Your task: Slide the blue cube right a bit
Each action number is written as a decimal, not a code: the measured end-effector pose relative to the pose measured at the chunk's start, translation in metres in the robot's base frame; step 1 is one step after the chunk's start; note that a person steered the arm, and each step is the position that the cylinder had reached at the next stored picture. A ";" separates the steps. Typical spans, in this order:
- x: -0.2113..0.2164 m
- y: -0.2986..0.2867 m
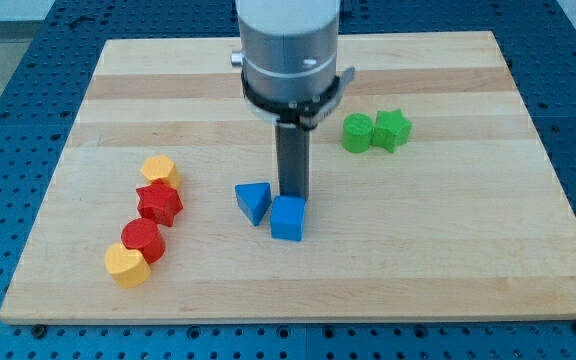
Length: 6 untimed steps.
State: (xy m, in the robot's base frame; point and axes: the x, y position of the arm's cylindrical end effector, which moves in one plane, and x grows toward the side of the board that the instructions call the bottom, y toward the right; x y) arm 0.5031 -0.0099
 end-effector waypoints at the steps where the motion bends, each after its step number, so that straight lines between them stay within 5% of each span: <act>1: 0.021 -0.002; 4: 0.018 -0.077; 6: 0.034 -0.012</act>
